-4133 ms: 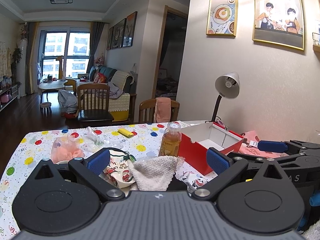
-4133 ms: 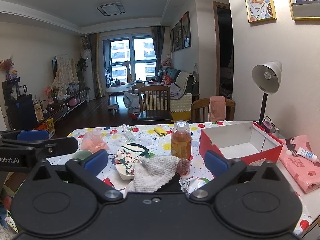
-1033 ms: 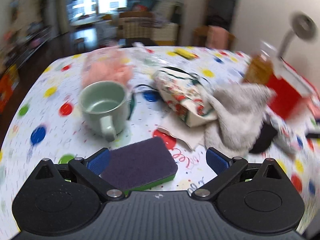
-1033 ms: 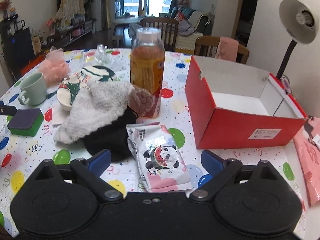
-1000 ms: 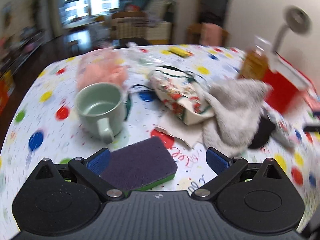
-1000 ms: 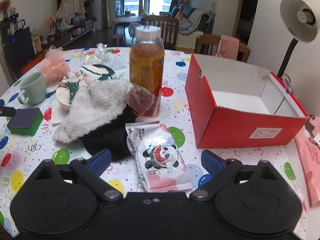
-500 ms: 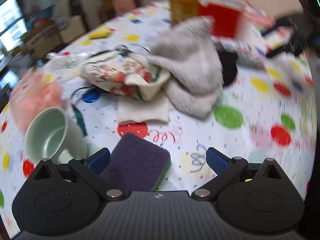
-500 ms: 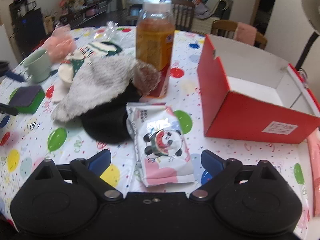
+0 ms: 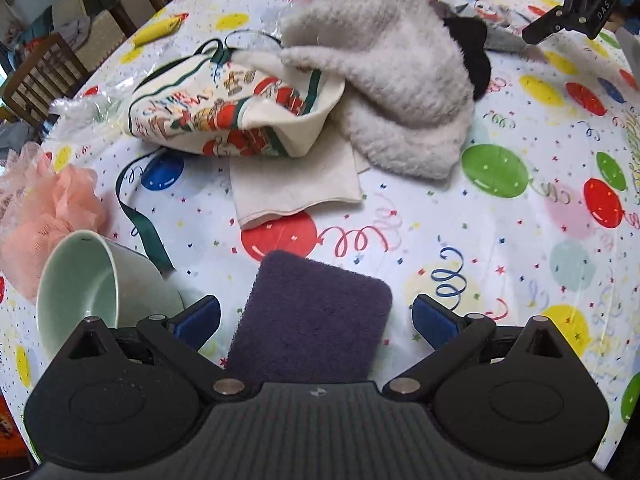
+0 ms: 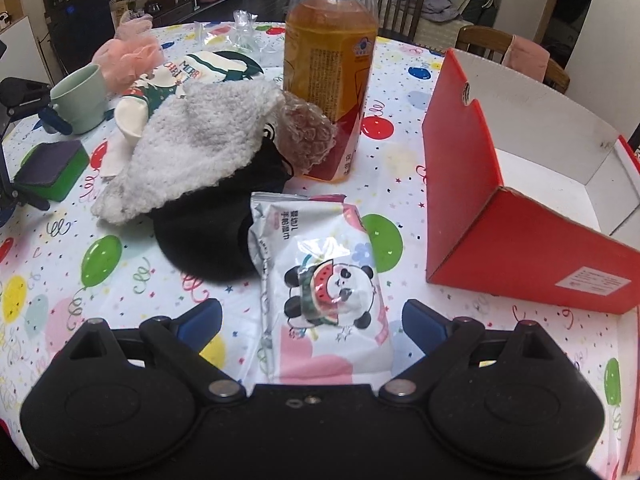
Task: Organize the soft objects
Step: 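Grasp the purple sponge with the left tool while the right tool grasps the panda wipes pack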
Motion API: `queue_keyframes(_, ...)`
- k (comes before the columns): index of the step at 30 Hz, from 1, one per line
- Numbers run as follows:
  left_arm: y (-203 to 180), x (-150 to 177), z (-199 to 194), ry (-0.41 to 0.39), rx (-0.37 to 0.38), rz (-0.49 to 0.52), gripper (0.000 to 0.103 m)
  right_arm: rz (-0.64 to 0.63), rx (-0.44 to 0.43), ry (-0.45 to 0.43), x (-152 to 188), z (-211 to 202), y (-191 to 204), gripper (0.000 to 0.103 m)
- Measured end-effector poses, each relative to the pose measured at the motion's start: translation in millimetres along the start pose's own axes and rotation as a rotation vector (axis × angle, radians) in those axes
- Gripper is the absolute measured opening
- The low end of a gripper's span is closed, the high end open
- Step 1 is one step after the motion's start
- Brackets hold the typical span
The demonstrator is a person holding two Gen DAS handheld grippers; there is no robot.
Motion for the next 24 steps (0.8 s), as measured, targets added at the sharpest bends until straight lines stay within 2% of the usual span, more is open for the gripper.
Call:
queue_keyframes(5,6,2,9,0.029,0.015,-0.019,0.102,0.016,-0.002,0.024,-4,14,-5,0.097)
queue_keyframes(7,7,2,10,0.028,0.014,-0.025,0.102,0.033,-0.010,0.031,-4,18,-8,0.094)
queue_keyframes(9,8,1,10,0.025,0.018,-0.036,0.088,0.048,-0.015,0.034,-5,21,-10,0.090)
queue_keyframes(11,10,2,8,0.012,0.026,-0.055,0.082,0.060,-0.018,0.036,-6,24,-11,0.086)
queue_keyframes(13,10,2,8,0.012,0.021,-0.068,0.081,0.055,-0.012,0.035,-6,25,-11,0.080)
queue_keyframes(17,5,0,5,0.013,-0.008,-0.057,0.079,0.053,-0.005,0.024,-4,24,-9,0.077)
queue_keyframes(21,1,-1,0,0.005,-0.039,-0.055,0.078,0.067,-0.004,0.011,-4,22,-9,0.067)
queue_keyframes(24,-1,-1,-1,0.009,-0.076,-0.064,0.078,0.087,0.004,-0.004,-2,20,-8,0.064)
Point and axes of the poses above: each gripper's, at about its wrist camera, not at the fingertips, and z roughly the way its jaws point, y to its left, x to its underside, the point moved 2 cm from there along z, roughly the way its jaws point, and after that the axes turned 15 degrees about z, right-handed, at the moved point
